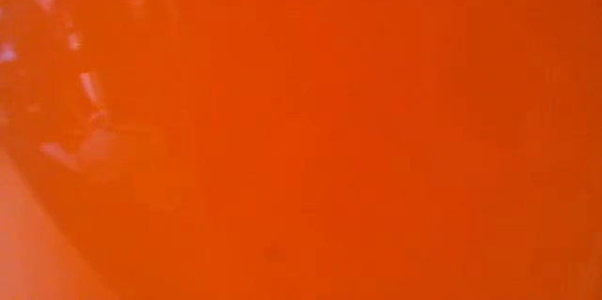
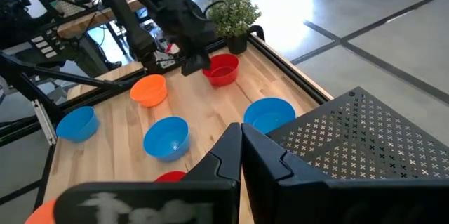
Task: Pick & Place Mini bowls
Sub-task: Put the top red bowl on the shelf
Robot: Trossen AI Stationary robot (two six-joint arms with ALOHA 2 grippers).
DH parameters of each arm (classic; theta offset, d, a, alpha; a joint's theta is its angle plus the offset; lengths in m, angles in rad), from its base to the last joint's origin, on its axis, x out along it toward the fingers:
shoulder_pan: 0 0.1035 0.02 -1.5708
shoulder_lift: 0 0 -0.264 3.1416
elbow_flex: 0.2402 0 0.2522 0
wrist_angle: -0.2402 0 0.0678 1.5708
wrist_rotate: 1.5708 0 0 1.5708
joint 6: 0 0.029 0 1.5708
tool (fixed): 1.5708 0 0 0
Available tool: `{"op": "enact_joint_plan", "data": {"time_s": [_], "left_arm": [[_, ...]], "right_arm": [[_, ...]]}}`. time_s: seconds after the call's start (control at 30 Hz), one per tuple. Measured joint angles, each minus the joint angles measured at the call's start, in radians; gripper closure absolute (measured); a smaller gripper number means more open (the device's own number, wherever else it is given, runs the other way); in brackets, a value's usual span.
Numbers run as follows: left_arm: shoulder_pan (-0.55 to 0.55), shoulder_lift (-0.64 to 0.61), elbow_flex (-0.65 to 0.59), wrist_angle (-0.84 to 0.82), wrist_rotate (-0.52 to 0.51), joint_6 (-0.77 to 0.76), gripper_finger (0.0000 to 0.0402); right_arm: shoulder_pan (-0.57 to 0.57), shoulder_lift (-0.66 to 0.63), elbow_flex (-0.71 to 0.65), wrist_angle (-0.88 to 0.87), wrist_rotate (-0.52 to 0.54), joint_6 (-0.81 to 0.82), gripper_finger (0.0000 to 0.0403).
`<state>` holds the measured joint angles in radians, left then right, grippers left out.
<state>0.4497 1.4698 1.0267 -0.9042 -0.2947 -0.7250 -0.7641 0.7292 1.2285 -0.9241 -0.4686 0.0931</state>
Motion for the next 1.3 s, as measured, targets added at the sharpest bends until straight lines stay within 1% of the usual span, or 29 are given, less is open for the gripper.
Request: {"op": "enact_joint_plan", "data": {"time_s": [0.3,0.87,1.1,1.17,1.2,1.3], "left_arm": [[0.007,0.068,0.0,0.067,0.016,0.0,0.0298],[0.011,0.189,0.0,0.084,0.005,0.02,0.0298],[0.013,0.216,0.0,0.083,0.006,0.095,0.0299],[0.013,0.216,0.0,0.083,0.008,0.12,0.0309],[0.013,0.215,0.0,0.083,0.011,0.133,0.0321],[0.013,0.214,0.0,0.083,0.017,0.173,0.0379]], "right_arm": [[0.0,0.0,0.0,0.0,0.0,0.0,0.0394],[0.0,0.0,0.0,0.0,0.0,0.0,0.0394],[0.0,0.0,0.0,0.0,0.0,0.0,0.0394],[0.0,0.0,0.0,0.0,0.0,0.0,0.0394],[0.0,0.0,0.0,0.0,0.0,0.0,0.0394],[0.0,0.0,0.0,0.0,0.0,0.0,0.0394]]}}
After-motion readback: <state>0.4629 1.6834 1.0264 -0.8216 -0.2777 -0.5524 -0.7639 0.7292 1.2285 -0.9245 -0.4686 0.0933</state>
